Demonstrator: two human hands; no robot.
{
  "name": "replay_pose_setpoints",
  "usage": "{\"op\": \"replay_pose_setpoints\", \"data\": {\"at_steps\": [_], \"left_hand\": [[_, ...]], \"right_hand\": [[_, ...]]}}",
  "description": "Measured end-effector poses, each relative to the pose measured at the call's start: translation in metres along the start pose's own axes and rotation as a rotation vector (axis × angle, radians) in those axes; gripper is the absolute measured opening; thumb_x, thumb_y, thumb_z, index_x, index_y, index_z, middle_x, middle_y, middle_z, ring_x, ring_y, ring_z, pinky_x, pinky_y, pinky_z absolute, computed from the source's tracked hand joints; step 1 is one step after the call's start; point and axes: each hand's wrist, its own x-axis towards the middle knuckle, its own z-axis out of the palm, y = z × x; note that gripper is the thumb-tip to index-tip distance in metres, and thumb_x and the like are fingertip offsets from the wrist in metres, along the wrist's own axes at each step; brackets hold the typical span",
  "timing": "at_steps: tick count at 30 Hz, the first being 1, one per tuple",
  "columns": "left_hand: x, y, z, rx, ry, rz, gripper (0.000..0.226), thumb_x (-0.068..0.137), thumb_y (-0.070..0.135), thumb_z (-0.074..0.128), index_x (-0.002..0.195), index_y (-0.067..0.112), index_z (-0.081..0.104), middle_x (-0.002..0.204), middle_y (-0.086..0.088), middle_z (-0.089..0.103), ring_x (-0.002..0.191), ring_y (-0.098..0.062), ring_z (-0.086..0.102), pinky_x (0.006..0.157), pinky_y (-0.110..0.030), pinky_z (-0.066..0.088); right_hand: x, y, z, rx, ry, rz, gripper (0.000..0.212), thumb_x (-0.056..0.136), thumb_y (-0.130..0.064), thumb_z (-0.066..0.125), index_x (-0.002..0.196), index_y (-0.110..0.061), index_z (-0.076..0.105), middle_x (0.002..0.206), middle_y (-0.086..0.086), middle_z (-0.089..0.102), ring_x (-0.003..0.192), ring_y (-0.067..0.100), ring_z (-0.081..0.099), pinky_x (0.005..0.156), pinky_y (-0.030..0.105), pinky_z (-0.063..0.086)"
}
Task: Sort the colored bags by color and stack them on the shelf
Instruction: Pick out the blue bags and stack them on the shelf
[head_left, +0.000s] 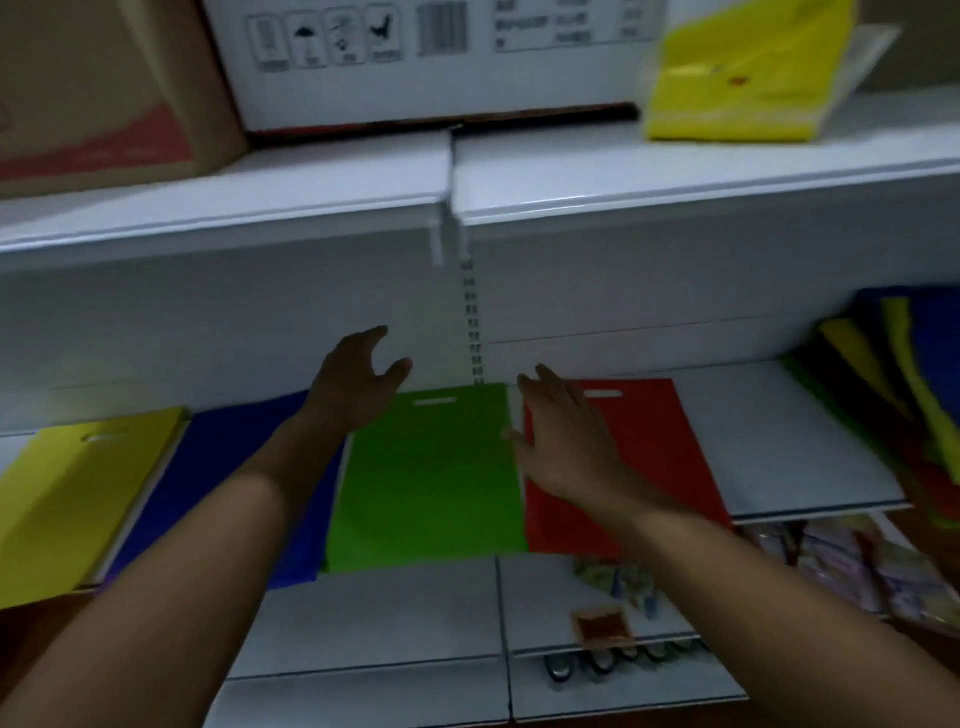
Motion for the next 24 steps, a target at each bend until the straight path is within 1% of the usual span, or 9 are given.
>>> {"op": "replay_pose_setpoints", "data": {"at_steps": [5, 10, 14, 16, 17, 19, 20, 24], "left_hand": [[-0.017, 0.118, 0.063, -0.053, -0.029, 0.086, 0.062, 0.093, 0.043, 0.056, 0.147, 0.02, 0.036, 0.152, -0.007, 0.034, 0.136, -0.025, 0.038, 0.113, -0.037, 0.031], [-0.03, 0.207, 0.126, -0.12, -0.104, 0.204, 0.066, 0.092, 0.044, 0.057, 0.149, 0.023, 0.031, 0.152, -0.005, 0.036, 0.135, -0.025, 0.04, 0.112, -0.041, 0.034], [-0.037, 0.262, 0.171, -0.146, -0.18, 0.299, 0.065, 0.092, 0.044, 0.057, 0.147, 0.021, 0.033, 0.149, -0.005, 0.04, 0.132, -0.024, 0.044, 0.11, -0.039, 0.037], [-0.041, 0.287, 0.192, -0.174, -0.223, 0.322, 0.064, 0.092, 0.043, 0.058, 0.147, 0.02, 0.035, 0.148, -0.005, 0.042, 0.129, -0.023, 0.047, 0.106, -0.032, 0.038], [-0.043, 0.298, 0.202, -0.189, -0.245, 0.328, 0.063, 0.092, 0.041, 0.058, 0.146, 0.019, 0.036, 0.147, -0.005, 0.042, 0.127, -0.023, 0.048, 0.102, -0.027, 0.037], [-0.046, 0.322, 0.222, -0.197, -0.277, 0.344, 0.06, 0.093, 0.038, 0.058, 0.145, 0.017, 0.038, 0.147, -0.005, 0.043, 0.126, -0.023, 0.048, 0.096, -0.023, 0.035], [-0.045, 0.333, 0.231, -0.194, -0.286, 0.353, 0.059, 0.093, 0.037, 0.058, 0.145, 0.016, 0.038, 0.147, -0.005, 0.043, 0.126, -0.023, 0.048, 0.096, -0.023, 0.035], [-0.03, 0.379, 0.279, -0.17, -0.327, 0.32, 0.06, 0.093, 0.037, 0.058, 0.146, 0.016, 0.037, 0.148, -0.006, 0.04, 0.13, -0.023, 0.044, 0.106, -0.03, 0.033]], "right_hand": [[-0.056, 0.106, -0.067, -0.024, 0.082, 0.103, 0.069, 0.096, -0.048, 0.046, 0.153, -0.021, 0.02, 0.161, 0.002, 0.012, 0.145, 0.028, 0.016, 0.115, 0.045, 0.022], [-0.103, 0.192, -0.112, 0.018, 0.029, 0.292, 0.071, 0.099, -0.048, 0.042, 0.155, -0.02, 0.009, 0.162, 0.006, 0.008, 0.146, 0.031, 0.016, 0.116, 0.044, 0.025], [-0.146, 0.251, -0.131, -0.02, 0.149, 0.42, 0.071, 0.095, -0.044, 0.051, 0.151, -0.012, 0.021, 0.152, 0.015, 0.027, 0.135, 0.037, 0.034, 0.106, 0.043, 0.037], [-0.164, 0.277, -0.14, -0.032, 0.166, 0.494, 0.07, 0.093, -0.044, 0.053, 0.149, -0.012, 0.026, 0.148, 0.016, 0.031, 0.131, 0.038, 0.037, 0.102, 0.045, 0.041], [-0.17, 0.29, -0.145, -0.039, 0.171, 0.529, 0.068, 0.093, -0.045, 0.054, 0.147, -0.012, 0.028, 0.146, 0.015, 0.034, 0.13, 0.038, 0.037, 0.1, 0.046, 0.042], [-0.181, 0.319, -0.155, -0.042, 0.174, 0.587, 0.067, 0.094, -0.048, 0.052, 0.146, -0.013, 0.029, 0.146, 0.014, 0.035, 0.132, 0.036, 0.036, 0.102, 0.048, 0.041], [-0.185, 0.335, -0.159, -0.034, 0.176, 0.611, 0.068, 0.095, -0.049, 0.05, 0.148, -0.013, 0.028, 0.148, 0.013, 0.033, 0.134, 0.035, 0.034, 0.103, 0.047, 0.04], [-0.192, 0.408, -0.164, -0.007, 0.181, 0.658, 0.069, 0.097, -0.05, 0.047, 0.15, -0.012, 0.026, 0.155, 0.013, 0.026, 0.141, 0.034, 0.024, 0.109, 0.048, 0.035]]}}
